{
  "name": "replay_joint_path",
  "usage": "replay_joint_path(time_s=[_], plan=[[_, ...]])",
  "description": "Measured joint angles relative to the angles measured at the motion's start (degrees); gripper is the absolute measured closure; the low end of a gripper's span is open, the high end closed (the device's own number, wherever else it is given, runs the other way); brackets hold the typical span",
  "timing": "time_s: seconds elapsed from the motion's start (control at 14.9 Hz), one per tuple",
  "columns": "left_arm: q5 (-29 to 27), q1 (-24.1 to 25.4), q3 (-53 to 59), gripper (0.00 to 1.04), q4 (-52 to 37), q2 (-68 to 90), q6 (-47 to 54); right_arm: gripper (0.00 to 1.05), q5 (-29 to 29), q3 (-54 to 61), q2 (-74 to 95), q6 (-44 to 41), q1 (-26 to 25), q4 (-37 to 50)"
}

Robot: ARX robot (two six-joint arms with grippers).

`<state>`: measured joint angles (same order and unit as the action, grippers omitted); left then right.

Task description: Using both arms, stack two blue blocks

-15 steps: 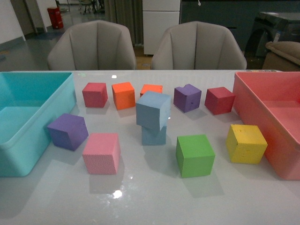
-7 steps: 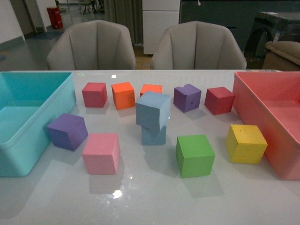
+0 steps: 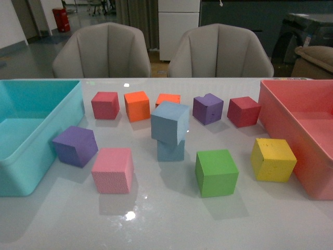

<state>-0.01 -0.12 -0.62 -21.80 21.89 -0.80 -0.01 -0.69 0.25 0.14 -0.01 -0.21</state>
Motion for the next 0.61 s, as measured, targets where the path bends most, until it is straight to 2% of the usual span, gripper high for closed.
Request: replay_joint_path(time_s=[0.61], plan=[[0.0, 0.0, 0.0, 1.03, 11.8, -12.0, 0.0, 0.06, 0.0, 0.0, 0.0, 0.0, 0.0, 0.0]])
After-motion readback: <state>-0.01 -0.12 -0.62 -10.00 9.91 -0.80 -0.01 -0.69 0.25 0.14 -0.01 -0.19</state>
